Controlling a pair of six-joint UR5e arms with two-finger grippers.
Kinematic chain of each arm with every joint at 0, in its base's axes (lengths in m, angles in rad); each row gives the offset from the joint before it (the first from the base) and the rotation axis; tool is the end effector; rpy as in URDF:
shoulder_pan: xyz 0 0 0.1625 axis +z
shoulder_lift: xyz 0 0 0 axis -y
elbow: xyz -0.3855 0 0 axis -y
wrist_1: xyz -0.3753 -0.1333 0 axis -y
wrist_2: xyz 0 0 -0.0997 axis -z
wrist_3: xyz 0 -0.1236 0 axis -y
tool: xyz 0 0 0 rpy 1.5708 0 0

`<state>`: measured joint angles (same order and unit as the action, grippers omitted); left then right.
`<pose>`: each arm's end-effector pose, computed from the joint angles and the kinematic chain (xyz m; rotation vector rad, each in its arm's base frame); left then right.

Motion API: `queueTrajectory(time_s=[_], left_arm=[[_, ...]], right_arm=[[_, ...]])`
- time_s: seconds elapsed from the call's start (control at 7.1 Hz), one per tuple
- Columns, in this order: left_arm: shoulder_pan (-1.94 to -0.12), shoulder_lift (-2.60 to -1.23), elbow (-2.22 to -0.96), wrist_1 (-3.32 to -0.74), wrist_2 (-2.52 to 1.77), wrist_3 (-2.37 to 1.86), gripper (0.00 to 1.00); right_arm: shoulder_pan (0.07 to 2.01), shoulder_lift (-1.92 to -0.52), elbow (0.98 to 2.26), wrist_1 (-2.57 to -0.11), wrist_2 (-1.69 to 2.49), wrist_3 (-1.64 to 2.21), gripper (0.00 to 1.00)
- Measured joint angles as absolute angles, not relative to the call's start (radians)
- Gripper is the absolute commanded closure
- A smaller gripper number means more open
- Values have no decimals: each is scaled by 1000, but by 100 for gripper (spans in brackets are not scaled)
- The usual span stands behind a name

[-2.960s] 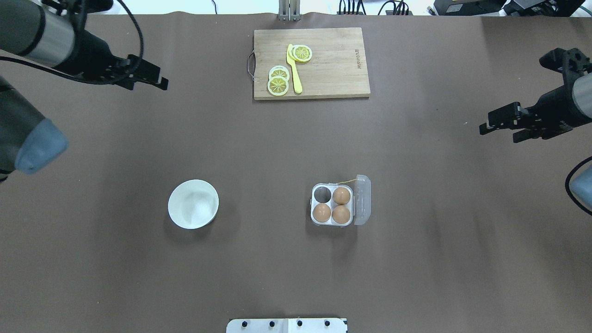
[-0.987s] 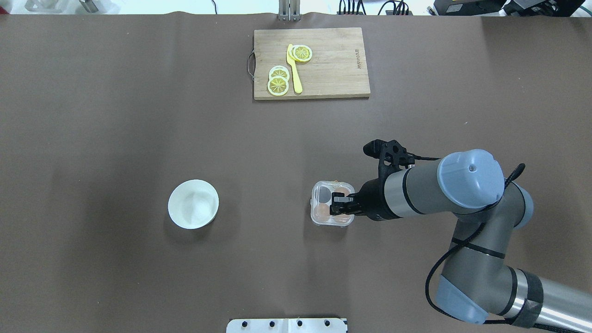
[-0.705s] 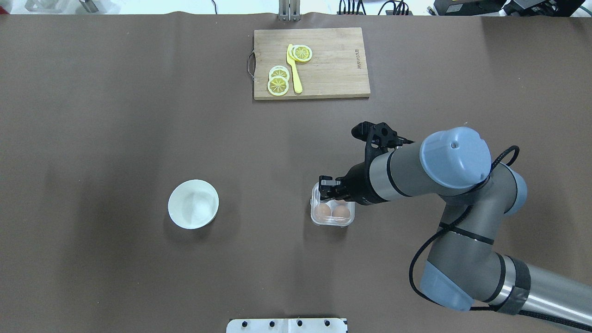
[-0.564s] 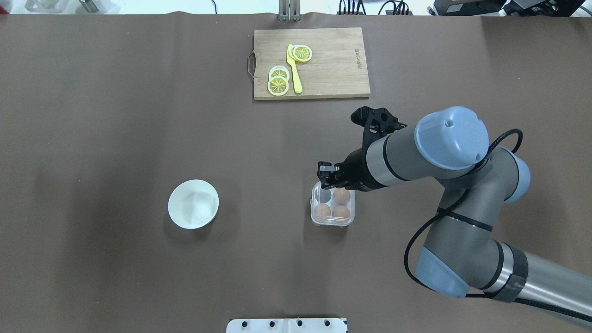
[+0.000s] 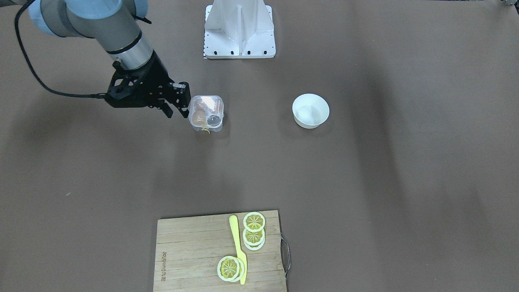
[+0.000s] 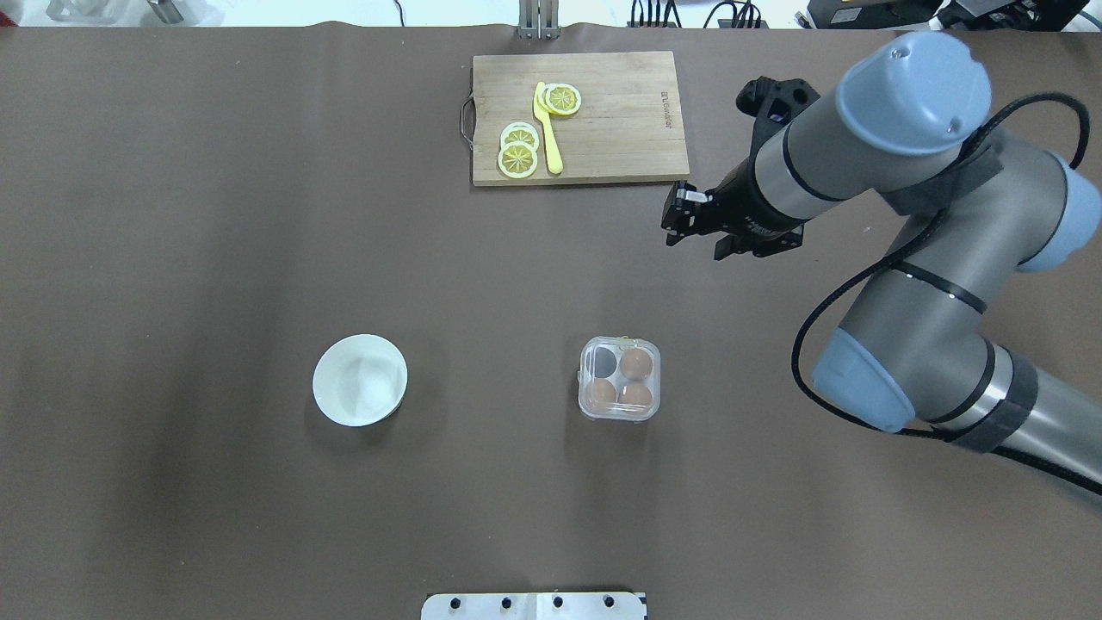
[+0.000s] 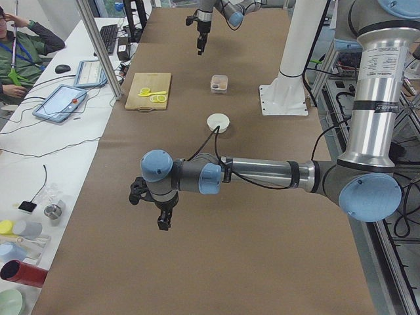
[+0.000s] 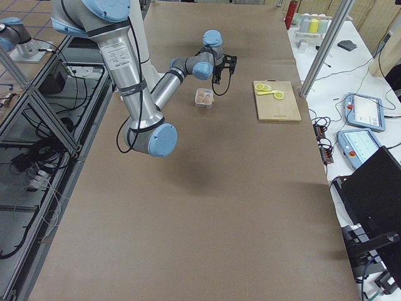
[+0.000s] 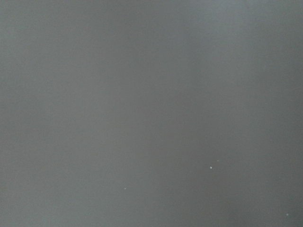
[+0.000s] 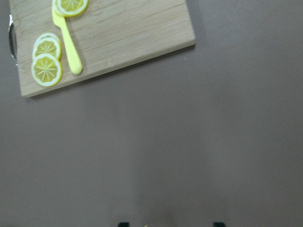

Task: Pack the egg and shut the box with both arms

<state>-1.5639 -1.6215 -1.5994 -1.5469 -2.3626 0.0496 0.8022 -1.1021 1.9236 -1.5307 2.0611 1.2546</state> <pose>-0.0419 -0.4983 0.5990 0.0694 0.7905 0.0754 -0.3474 -0.4673 0.2270 0.0583 -0.9595 0.2370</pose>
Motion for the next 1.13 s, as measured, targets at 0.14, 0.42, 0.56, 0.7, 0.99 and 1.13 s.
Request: queueTrajectory(time_s=[0.14, 0.42, 0.56, 0.7, 0.99, 1.13], left_arm=[[-1581, -1599, -1657, -1477, -2360, 85, 2], [-1598, -1573, -1711, -1420, -2355, 122, 2], [-1601, -1572, -1716, -1414, -2355, 122, 2], [-1603, -1573, -1719, -1412, -2357, 120, 2], [-1604, -1578, -1720, -1411, -2358, 109, 2], [-1604, -1579, -1721, -1411, -2360, 106, 2]], right_arm=[[868, -1107, 1919, -1611, 2073, 1129, 0], [1024, -1130, 1864, -1717, 2119, 827, 0], [1117, -1151, 1805, -1732, 2170, 661, 0], [1209, -1178, 1738, -1736, 2212, 498, 0], [1360, -1270, 1642, -1733, 2241, 222, 0], [1417, -1336, 1631, -1731, 2243, 123, 0]])
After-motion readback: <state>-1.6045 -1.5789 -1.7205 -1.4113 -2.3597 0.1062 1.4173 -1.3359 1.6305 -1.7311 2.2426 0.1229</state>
